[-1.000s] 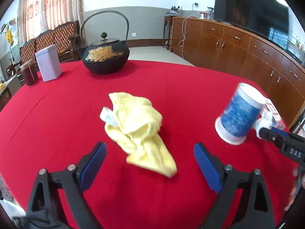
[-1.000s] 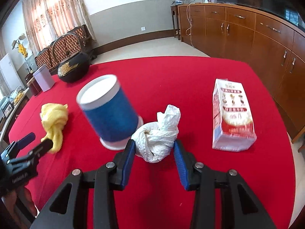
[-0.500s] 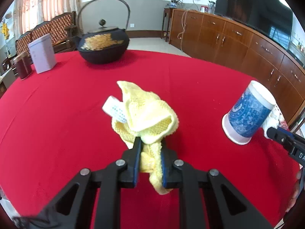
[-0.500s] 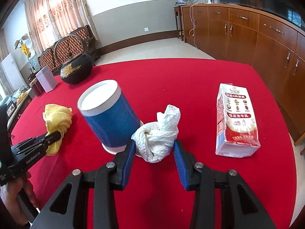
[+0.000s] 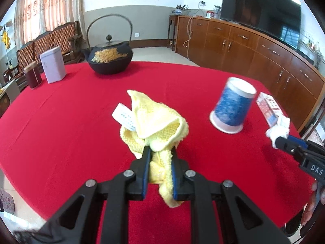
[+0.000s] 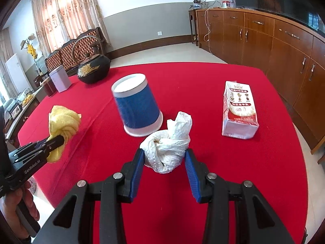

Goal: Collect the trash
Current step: 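Carry the tissue and yellow cloth over the black bin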

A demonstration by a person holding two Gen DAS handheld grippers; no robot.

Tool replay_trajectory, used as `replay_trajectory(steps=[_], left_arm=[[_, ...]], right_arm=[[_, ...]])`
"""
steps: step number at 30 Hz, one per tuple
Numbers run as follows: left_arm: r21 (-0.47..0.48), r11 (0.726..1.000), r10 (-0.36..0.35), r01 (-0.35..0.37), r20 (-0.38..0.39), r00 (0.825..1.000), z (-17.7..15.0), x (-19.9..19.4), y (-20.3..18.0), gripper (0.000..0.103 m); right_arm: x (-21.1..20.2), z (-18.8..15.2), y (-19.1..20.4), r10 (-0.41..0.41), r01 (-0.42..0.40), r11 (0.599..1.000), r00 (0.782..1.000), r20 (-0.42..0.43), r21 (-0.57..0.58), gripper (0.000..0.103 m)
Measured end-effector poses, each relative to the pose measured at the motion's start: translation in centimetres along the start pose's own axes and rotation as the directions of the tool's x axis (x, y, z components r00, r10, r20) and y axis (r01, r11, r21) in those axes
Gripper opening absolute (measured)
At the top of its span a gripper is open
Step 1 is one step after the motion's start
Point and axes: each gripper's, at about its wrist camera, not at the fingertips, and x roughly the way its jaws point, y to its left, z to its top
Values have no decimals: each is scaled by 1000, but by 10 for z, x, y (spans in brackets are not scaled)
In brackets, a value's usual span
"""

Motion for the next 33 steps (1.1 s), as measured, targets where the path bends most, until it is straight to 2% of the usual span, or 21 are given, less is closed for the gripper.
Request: replay_trajectory(steps=[13,25,33], left_arm=[[49,998,-30,27,59,998,-17,-50,-27,18],[93,994,-69,60,100,993,-38,-97,-57,18],[103,989,-113,102,101,988,-54,-116,-76,18]], right_arm=[[-58,-25,1,-66,69,996,996,64,-61,43],[-110,-55,-11,-106,110,993,990,96,-44,43],[-148,-76,-23,-129,131,991,984,124,-10,43]])
